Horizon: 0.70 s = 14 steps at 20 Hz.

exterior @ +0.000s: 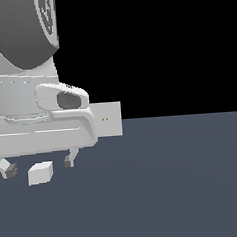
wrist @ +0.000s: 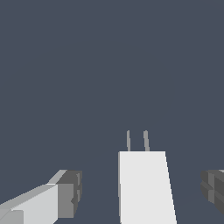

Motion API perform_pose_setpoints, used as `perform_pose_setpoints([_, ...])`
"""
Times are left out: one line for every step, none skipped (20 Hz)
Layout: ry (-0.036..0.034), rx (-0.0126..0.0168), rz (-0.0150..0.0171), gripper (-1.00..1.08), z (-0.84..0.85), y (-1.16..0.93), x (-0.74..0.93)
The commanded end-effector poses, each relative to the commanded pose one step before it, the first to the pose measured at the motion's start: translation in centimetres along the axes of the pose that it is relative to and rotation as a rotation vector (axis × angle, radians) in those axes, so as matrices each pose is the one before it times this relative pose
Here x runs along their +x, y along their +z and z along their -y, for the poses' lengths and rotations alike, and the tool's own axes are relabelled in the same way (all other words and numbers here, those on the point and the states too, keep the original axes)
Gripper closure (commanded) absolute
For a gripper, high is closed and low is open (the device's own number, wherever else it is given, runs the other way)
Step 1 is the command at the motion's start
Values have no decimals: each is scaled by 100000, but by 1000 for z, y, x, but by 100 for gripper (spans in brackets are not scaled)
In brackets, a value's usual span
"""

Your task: Plug the charger into the wall socket.

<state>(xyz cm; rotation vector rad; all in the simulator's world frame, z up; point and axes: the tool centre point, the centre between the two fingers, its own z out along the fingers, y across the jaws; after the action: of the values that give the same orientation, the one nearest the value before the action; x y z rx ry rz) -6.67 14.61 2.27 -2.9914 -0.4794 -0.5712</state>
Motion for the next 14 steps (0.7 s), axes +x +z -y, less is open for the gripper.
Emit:
perform_pose_setpoints([5, -11, -145, -92, -5, 666, -221])
perform_pose_setpoints([0, 0, 0, -92, 4, 167, -57])
perform_pose_setpoints([0, 0, 0, -92, 3, 119, -40])
perform_pose_setpoints([0, 0, 0, -92, 2, 71, -24])
perform_pose_setpoints([0, 0, 0, -92, 1, 24, -8])
perform_pose_setpoints([0, 0, 0, 108, 0, 0, 0])
perform_pose_setpoints([0, 0, 0, 108, 0, 0, 0])
perform_pose_setpoints([0, 0, 0, 108, 0, 0, 0])
perform_pose_setpoints([0, 0, 0, 108, 0, 0, 0])
perform_pose_setpoints([0, 0, 0, 108, 0, 0, 0])
perform_pose_setpoints([0, 0, 0, 108, 0, 0, 0])
perform_pose_setpoints([0, 0, 0, 108, 0, 0, 0])
perform_pose_setpoints([0, 0, 0, 108, 0, 0, 0])
perform_pose_setpoints([0, 0, 0, 108, 0, 0, 0])
